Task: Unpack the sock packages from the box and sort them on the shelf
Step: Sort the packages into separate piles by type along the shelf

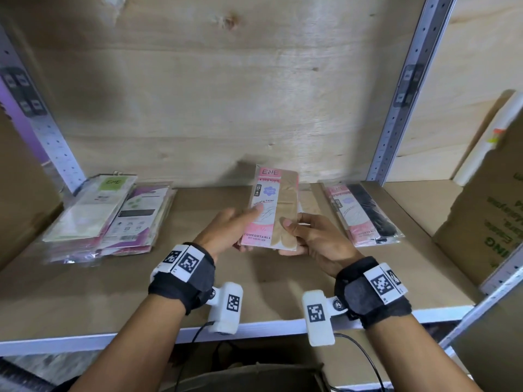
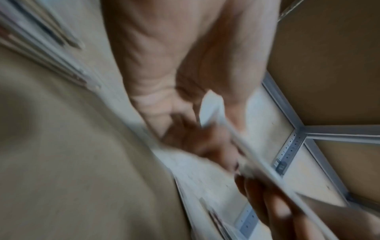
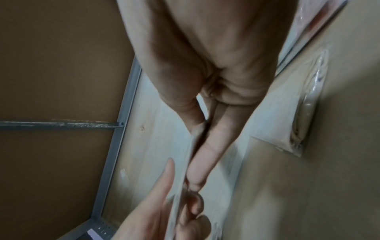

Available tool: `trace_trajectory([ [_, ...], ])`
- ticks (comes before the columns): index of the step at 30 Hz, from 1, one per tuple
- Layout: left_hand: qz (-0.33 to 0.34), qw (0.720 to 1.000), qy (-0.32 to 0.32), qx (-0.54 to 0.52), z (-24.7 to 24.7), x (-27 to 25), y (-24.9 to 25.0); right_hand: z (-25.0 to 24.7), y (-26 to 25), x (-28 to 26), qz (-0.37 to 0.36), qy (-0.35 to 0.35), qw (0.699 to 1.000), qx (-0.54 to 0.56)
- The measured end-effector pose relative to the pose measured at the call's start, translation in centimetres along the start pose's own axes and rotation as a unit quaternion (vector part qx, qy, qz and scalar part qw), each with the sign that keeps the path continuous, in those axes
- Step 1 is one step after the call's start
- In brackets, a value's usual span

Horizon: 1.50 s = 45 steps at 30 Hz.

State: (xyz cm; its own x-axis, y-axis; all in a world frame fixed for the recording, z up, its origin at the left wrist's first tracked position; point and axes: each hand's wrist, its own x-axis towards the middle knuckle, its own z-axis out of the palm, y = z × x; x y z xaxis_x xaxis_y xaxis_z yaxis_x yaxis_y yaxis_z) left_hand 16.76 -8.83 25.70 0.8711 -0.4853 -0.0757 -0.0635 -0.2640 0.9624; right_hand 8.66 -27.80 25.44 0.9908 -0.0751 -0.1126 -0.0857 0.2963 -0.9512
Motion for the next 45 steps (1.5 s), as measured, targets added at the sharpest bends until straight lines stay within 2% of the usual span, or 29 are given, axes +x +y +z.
trace_trajectory([
  [2, -0.004, 0.995, -0.095, -0.021, -0.6, -0.4, 0.1, -0.5, -0.2, 0.1, 0.003, 0.024, 1.000, -0.019],
  [4, -0.017, 0.991, -0.131, -0.038, -1.0, -0.6, 0.3, -1.0, -0.8, 0.0, 0.021, 0.022, 0.999, -0.038],
  [7, -0.036, 0.992, -0.120, -0.013, -0.9, -0.7, 0.3, -1.5, -1.4, -0.1, 0.048, -0.019, 0.996, -0.066],
  [9, -0.045, 0.992, -0.116, -0.006, -0.8, -0.7, 0.4, -2.0, -1.5, 0.0, 0.044, -0.018, 0.995, -0.082],
  [14, -0.049, 0.989, -0.094, -0.100, 0.4, 0.2, 0.4, -3.5, -1.9, 1.0, -0.013, 0.108, 0.981, -0.158],
  [18, -0.045, 0.993, -0.037, -0.102, 2.4, 1.9, 0.9, -5.0, -2.0, 2.3, -0.037, 0.193, 0.943, -0.268],
  [21, -0.039, 0.995, 0.013, -0.096, 3.7, 3.2, 1.3, -6.1, -2.2, 2.8, -0.042, 0.231, 0.915, -0.327],
  [24, -0.059, 0.995, 0.015, -0.084, 4.9, 4.1, 1.6, -6.9, -2.5, 2.9, -0.021, 0.253, 0.889, -0.381],
  [31, -0.135, 0.988, -0.014, -0.068, 6.4, 4.9, 1.6, -6.6, -2.8, 2.3, 0.046, 0.224, 0.845, -0.484],
  [36, -0.151, 0.986, -0.020, -0.073, 6.3, 4.8, 1.7, -6.1, -3.0, 2.1, 0.071, 0.204, 0.835, -0.506],
  [45, -0.169, 0.982, -0.041, -0.069, 6.6, 4.5, 2.0, -6.5, -2.9, 2.6, 0.072, 0.207, 0.818, -0.532],
])
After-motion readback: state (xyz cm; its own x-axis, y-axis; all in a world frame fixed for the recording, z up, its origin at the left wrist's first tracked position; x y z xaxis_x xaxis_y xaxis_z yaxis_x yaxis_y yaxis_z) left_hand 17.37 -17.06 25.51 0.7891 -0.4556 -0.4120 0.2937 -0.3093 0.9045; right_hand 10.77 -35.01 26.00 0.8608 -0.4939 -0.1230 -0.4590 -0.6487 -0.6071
